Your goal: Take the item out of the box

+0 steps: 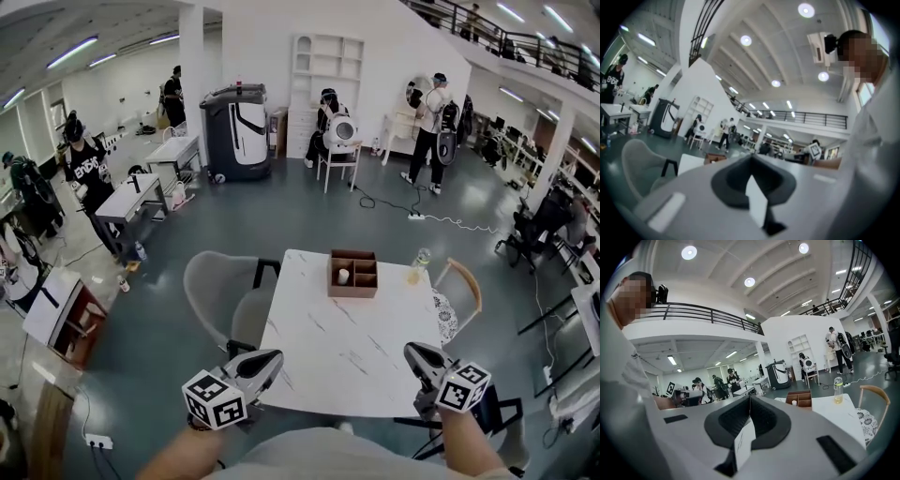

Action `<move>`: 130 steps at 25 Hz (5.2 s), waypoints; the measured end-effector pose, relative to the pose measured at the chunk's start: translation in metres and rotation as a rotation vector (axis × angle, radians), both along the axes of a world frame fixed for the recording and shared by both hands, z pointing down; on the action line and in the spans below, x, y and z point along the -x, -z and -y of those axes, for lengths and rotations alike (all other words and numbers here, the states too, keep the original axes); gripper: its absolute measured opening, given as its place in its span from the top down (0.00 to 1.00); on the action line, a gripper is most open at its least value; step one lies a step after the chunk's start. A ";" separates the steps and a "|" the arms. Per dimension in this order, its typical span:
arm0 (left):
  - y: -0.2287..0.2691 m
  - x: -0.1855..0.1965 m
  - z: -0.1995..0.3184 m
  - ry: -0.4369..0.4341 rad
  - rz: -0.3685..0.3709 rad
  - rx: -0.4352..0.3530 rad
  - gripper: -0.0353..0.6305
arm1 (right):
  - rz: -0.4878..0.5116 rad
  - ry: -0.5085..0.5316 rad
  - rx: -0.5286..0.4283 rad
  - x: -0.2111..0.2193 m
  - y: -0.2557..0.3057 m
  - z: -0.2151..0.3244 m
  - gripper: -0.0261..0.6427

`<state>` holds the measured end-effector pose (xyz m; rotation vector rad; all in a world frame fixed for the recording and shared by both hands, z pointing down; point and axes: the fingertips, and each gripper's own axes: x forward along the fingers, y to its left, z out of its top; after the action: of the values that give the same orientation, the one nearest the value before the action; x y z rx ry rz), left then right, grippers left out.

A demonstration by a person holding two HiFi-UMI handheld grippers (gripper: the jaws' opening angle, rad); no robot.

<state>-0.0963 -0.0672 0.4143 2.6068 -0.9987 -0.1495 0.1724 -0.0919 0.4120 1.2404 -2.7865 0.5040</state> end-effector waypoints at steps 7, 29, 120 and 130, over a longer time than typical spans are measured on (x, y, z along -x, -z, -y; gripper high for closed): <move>0.001 -0.040 0.041 0.079 0.003 0.007 0.94 | 0.040 0.062 0.005 -0.043 -0.007 0.056 0.95; -0.031 -0.131 0.167 0.171 0.066 0.093 0.94 | -0.005 0.236 -0.006 -0.101 -0.027 0.196 0.95; -0.143 -0.011 0.429 0.011 0.092 -0.114 0.94 | -1.630 0.377 0.256 0.063 -0.307 0.411 0.74; -0.121 0.005 0.415 -0.003 0.102 -0.135 0.94 | -1.592 0.315 0.234 0.070 -0.271 0.405 0.74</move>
<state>-0.1013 -0.4825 0.5358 2.7624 -1.0536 -0.0862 0.1019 -0.4972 0.6832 0.5752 -1.4058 -0.1835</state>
